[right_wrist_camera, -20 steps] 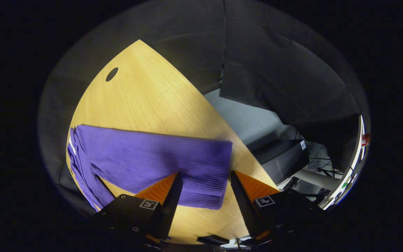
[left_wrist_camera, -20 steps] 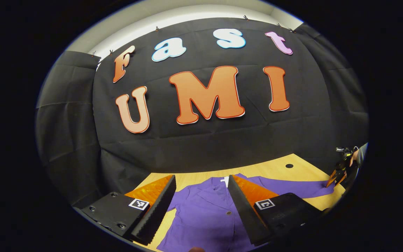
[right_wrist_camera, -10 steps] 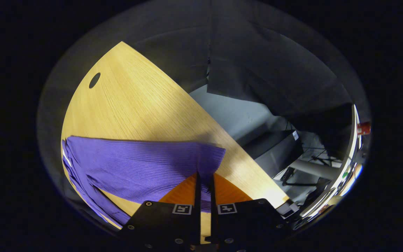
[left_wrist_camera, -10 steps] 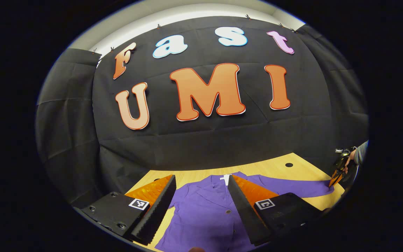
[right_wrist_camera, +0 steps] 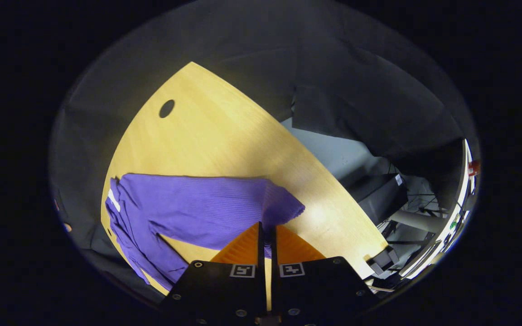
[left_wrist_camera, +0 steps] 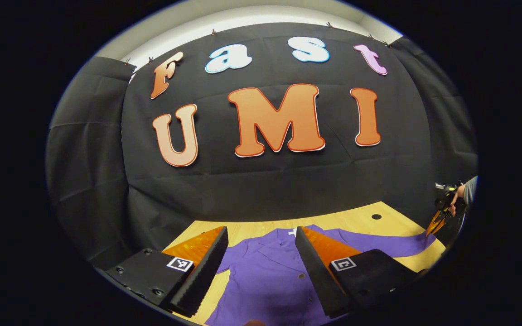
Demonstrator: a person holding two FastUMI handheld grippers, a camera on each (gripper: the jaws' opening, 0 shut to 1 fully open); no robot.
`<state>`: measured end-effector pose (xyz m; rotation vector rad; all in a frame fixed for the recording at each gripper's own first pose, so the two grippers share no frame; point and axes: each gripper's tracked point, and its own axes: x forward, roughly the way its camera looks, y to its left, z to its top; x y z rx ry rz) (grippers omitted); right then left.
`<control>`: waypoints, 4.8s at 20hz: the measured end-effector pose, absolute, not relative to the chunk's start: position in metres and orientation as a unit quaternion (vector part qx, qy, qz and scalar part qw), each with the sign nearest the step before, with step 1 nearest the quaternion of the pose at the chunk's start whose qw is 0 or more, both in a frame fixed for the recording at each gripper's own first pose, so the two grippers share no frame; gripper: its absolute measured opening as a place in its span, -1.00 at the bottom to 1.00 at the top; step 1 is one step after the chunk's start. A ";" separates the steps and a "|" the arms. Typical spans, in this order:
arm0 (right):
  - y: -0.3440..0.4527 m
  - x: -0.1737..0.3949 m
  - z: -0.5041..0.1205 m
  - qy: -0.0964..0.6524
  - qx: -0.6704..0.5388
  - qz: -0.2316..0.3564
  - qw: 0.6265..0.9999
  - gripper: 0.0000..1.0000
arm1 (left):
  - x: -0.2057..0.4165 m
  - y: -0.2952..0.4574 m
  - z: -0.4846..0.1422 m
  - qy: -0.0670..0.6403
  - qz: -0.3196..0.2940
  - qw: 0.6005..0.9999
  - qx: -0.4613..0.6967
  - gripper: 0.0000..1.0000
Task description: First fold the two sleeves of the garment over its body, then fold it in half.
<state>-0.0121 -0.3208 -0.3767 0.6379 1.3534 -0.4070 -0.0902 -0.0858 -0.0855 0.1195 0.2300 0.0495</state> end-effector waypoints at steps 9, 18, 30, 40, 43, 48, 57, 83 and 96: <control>-0.219 0.045 -0.274 0.564 0.261 -0.117 0.775 -0.89 | -0.077 -0.028 -0.076 0.094 0.017 0.994 0.047 0.88; -0.090 0.091 -0.206 0.540 0.221 -0.044 0.811 -0.90 | -0.076 0.059 -0.089 0.105 0.039 0.993 0.025 0.88; 0.091 0.126 -0.179 0.542 0.193 0.067 0.815 -0.91 | -0.084 0.158 -0.102 0.119 0.091 0.988 0.025 0.89; 0.192 0.123 -0.194 0.549 0.185 0.119 0.807 -0.91 | -0.093 0.205 -0.123 0.141 0.115 0.983 0.011 0.89; 0.217 0.121 -0.210 0.556 0.187 0.132 0.799 -0.90 | -0.094 0.213 -0.133 0.152 0.122 0.981 0.007 0.89; 0.253 0.121 -0.217 0.560 0.217 0.156 0.784 -0.89 | -0.092 0.221 -0.143 0.165 0.132 0.977 0.003 0.89; 0.219 0.130 -0.181 0.494 0.207 0.179 0.825 0.65 | -0.076 0.236 -0.164 0.191 0.136 0.972 0.024 0.89; 0.021 0.042 -0.086 0.218 0.040 0.001 0.975 0.94 | -0.018 0.314 -0.369 0.609 0.113 0.781 -0.084 0.94; 0.015 -0.004 -0.080 0.201 0.036 -0.022 0.979 0.94 | -0.041 0.356 -0.465 0.690 0.145 0.689 -0.169 0.92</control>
